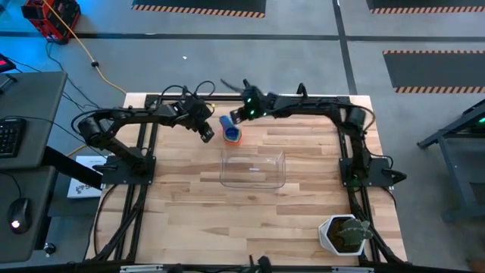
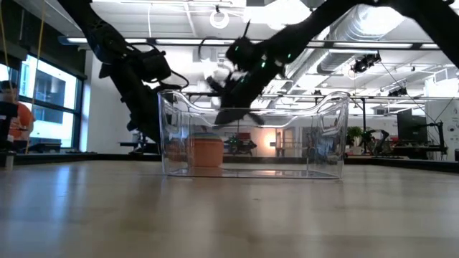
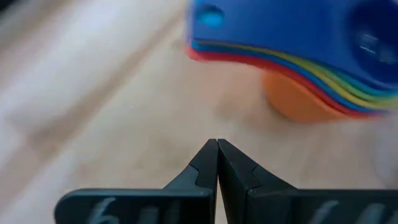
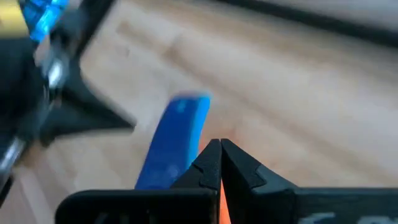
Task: Nest measuring cups in basket
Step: Put the stacked measuring cups into the transparent bin
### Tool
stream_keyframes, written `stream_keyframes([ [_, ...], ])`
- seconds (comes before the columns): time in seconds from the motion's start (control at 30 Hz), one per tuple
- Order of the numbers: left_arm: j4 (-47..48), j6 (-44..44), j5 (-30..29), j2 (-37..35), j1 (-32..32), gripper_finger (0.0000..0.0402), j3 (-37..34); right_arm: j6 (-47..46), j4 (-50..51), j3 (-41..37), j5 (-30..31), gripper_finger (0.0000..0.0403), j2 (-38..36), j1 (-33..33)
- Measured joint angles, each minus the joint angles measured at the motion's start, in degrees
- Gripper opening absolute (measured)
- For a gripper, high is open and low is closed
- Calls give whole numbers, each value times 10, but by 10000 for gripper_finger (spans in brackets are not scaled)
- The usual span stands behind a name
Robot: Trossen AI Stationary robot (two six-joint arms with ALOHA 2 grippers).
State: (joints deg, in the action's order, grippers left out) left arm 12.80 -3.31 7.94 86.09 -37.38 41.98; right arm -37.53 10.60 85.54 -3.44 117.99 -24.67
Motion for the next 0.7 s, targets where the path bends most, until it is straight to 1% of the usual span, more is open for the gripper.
stream_keyframes([
  [0.1,1,-1,31,-17,1,0,0,43,31,1,20,0,-39,-16],
  [0.17,-10,-5,33,-31,0,0,0,65,60,1,27,0,-61,-26],
  [0.3,-64,-8,35,-49,-8,0,0,114,130,1,27,0,-106,-31],
  [0.43,-83,-58,45,-49,-19,3,0,157,213,-14,41,0,-145,-29],
  [0.5,-107,-96,69,-58,-22,9,-5,168,226,-42,49,0,-176,-26],
  [0.57,-165,-138,79,-81,-20,21,-31,167,221,-87,50,0,-211,-26],
  [0.63,-228,-193,74,-104,-11,35,-73,142,210,-150,49,0,-252,-26],
  [0.7,-279,-261,68,-124,-2,54,-126,101,175,-213,27,0,-296,-25],
])
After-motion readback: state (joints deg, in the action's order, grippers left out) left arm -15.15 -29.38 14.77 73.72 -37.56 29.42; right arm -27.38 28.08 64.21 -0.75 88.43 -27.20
